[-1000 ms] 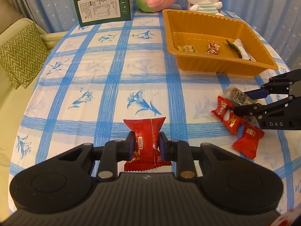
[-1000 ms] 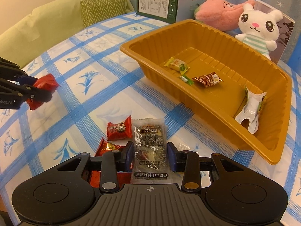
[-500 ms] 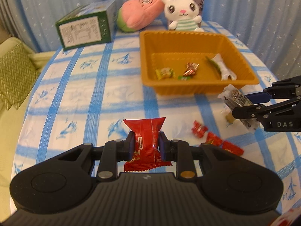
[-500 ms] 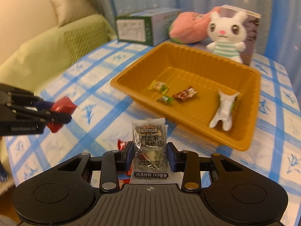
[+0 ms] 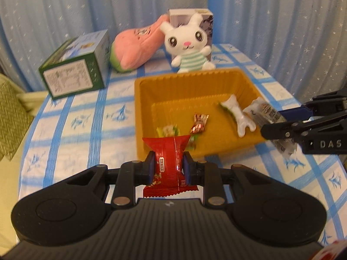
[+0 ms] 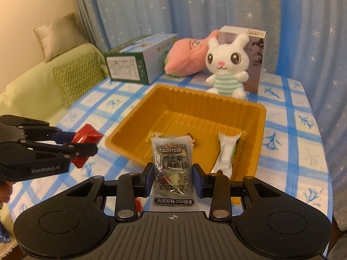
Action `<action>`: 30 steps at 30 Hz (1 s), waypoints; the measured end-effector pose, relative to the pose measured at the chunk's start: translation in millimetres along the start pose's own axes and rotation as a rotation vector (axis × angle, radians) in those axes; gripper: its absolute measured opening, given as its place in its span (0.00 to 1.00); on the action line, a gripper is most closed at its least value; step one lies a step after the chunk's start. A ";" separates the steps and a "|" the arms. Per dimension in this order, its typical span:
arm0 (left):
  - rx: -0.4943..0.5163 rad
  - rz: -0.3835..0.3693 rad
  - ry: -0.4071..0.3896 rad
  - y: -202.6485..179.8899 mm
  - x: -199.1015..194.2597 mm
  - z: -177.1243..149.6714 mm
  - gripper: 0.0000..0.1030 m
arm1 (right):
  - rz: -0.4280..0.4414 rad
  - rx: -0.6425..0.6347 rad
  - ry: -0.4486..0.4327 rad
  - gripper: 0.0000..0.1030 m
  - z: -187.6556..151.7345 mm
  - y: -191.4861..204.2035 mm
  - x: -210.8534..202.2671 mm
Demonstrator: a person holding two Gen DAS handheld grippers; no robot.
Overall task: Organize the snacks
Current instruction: 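Carry both packets over the orange tray and open the left gripper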
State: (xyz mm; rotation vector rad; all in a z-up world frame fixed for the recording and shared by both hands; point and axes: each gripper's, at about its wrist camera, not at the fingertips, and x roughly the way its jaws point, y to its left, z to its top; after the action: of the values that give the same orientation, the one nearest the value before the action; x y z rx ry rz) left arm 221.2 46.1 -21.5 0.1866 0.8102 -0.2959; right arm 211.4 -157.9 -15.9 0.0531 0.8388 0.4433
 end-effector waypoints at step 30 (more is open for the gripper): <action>0.068 -0.059 -0.006 -0.1 76.2 82.9 0.24 | -0.094 0.084 -0.009 0.37 52.8 -31.5 53.1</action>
State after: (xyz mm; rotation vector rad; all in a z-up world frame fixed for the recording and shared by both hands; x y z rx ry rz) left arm 327.5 8.8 -21.5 0.2262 0.8014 -0.3796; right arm 292.1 -158.5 -24.8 0.0923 0.8469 0.3191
